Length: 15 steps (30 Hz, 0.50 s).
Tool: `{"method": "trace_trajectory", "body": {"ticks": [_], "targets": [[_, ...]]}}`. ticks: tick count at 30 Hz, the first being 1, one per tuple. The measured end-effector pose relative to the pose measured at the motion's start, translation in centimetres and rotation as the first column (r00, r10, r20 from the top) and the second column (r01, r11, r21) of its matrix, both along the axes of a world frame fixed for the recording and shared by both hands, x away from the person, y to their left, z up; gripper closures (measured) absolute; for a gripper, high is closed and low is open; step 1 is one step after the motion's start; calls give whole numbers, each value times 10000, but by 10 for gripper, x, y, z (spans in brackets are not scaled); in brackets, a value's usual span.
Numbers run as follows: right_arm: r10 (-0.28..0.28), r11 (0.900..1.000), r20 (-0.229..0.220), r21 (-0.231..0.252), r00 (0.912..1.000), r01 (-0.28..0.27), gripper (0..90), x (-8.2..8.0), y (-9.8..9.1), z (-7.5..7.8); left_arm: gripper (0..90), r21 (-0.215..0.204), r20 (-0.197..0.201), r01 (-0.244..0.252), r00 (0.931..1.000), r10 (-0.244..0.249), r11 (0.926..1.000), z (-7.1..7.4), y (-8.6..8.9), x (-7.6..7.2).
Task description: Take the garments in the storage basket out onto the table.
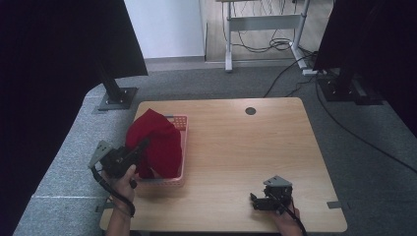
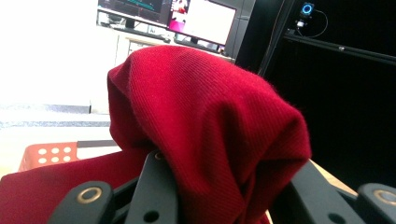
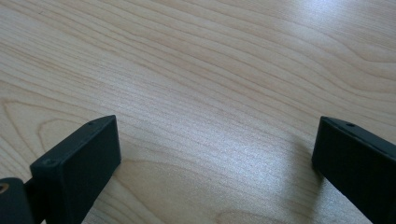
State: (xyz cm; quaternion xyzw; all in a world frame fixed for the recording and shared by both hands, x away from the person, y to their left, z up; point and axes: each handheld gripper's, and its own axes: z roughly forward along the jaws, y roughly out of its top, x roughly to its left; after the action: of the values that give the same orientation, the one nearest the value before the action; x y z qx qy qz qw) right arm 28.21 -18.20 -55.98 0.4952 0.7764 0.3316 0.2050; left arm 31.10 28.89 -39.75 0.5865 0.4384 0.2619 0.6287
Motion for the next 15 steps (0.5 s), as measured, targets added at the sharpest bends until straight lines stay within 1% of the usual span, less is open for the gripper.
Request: {"method": "trace_trajectory", "body": {"ticks": [5,9,11,15], "targets": [[14,10000,-1,0,10000,-14,9,0,0,0,714,9,50,-51,10000,51,10000,3,2,0],[13,10000,0,0,10000,-13,9,0,0,0,715,-170,85,-48,10000,49,9998,5,2,0],[14,10000,0,-2,10000,-14,9,0,0,0,715,-240,150,-70,9999,74,9997,8,2,0],[14,10000,8,-3,10000,-14,9,0,0,0,715,-234,324,-52,9995,60,9997,16,0,0]]}}
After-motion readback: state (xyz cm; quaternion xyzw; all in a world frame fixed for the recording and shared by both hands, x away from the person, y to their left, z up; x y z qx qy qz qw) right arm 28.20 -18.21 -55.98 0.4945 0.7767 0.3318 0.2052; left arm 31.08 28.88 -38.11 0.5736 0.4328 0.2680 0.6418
